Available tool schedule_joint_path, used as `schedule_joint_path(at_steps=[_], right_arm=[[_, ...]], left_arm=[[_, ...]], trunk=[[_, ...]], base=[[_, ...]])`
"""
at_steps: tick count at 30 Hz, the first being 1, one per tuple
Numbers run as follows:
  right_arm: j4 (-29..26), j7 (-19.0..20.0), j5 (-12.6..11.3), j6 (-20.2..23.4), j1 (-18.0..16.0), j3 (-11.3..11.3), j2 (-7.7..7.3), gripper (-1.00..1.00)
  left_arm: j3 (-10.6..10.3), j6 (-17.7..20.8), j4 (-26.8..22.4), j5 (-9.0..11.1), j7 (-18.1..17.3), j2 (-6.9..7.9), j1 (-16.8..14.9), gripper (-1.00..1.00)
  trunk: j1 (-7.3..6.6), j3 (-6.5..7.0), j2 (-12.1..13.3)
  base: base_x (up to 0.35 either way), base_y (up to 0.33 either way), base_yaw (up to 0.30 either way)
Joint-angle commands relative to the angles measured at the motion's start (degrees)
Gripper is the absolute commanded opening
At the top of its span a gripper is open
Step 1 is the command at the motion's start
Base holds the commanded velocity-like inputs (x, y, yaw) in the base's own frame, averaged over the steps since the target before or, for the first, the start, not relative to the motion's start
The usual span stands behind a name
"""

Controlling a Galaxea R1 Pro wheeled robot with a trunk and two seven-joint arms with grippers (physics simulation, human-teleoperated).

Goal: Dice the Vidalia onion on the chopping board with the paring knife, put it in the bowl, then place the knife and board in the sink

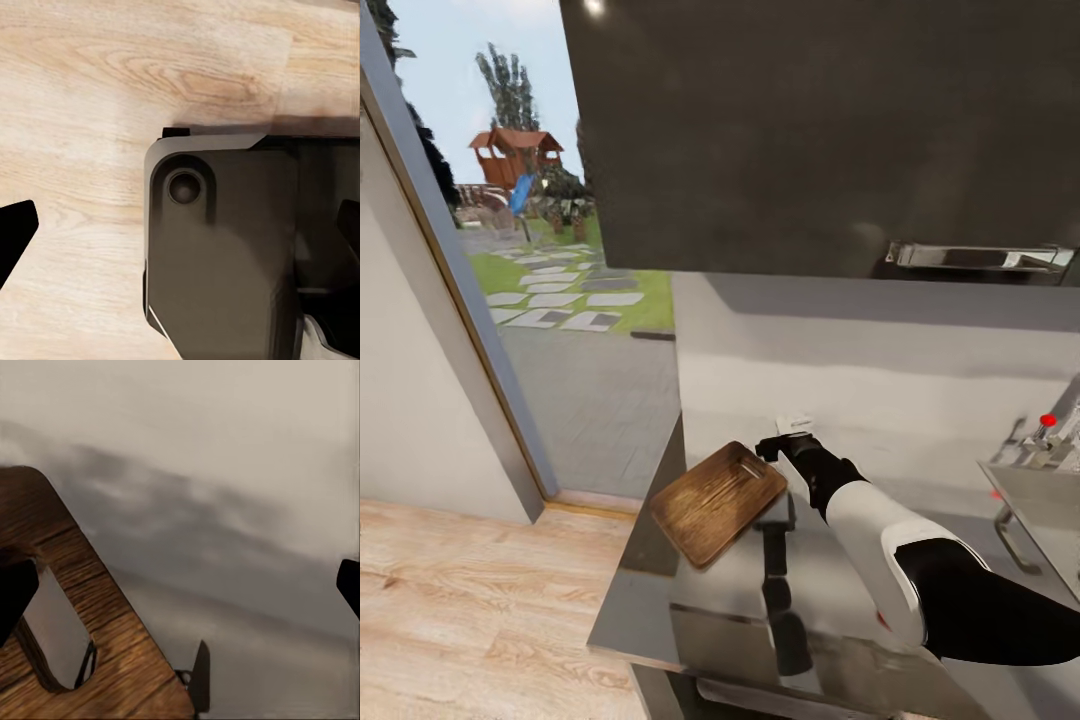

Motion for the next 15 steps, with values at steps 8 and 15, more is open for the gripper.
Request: schedule_joint_path(at_steps=[8,15], right_arm=[[-0.1,-0.1,0.4,0.5,-0.1,0.3,0.0,1.0],[-0.1,-0.1,0.4,0.5,-0.1,0.3,0.0,1.0]], left_arm=[[0.0,-0.1,-0.1,0.2,0.0,-0.02,0.0,1.0],[0.0,-0.1,-0.1,0.2,0.0,-0.02,0.0,1.0]], trunk=[[0.01,-0.11,-0.1],[0.01,-0.32,-0.1]], base=[[-0.053,0.0,0.0],[-0.001,0.0,0.0]])
